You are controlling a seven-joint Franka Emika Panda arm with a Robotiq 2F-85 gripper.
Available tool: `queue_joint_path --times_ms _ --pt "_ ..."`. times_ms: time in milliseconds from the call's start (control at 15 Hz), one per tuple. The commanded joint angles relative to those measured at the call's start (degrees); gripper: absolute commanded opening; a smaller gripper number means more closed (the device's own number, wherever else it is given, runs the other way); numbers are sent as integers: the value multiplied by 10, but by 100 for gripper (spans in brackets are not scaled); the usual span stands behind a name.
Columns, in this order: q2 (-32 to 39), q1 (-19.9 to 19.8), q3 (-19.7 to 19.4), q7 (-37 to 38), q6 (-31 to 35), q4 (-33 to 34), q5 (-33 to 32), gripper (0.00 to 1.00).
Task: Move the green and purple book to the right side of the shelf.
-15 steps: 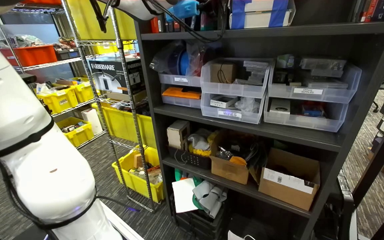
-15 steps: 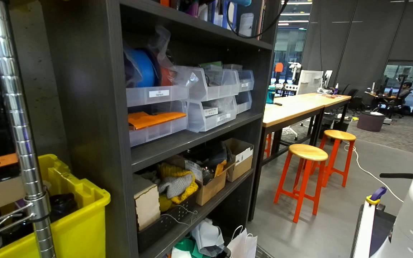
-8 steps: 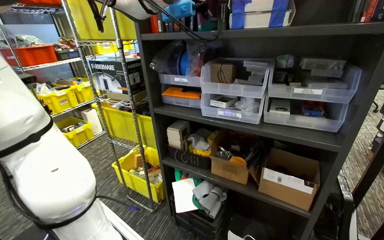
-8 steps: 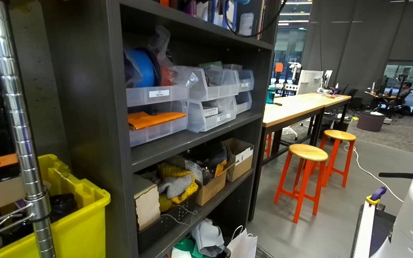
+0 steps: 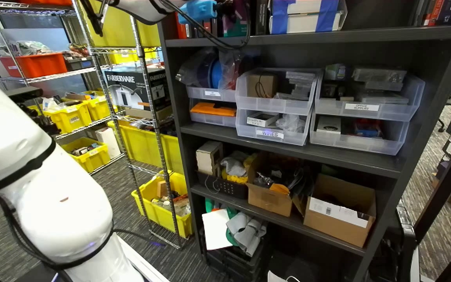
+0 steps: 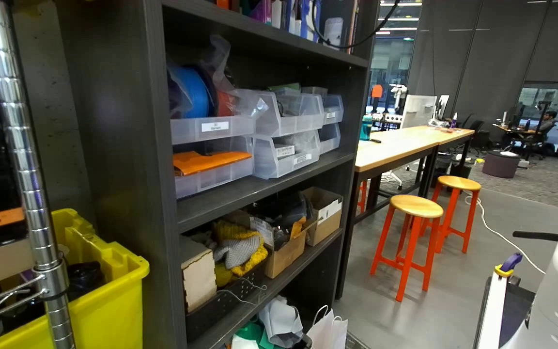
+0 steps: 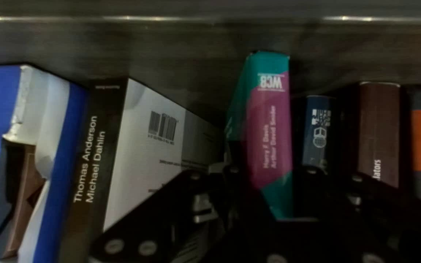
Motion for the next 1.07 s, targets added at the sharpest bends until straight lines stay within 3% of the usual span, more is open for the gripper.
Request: queue_joint_path --times_ms 0,1000 --pt "-68 10 2 24 -27 -58 1 6" --pt "-206 13 12 53 -94 -176 41 6"
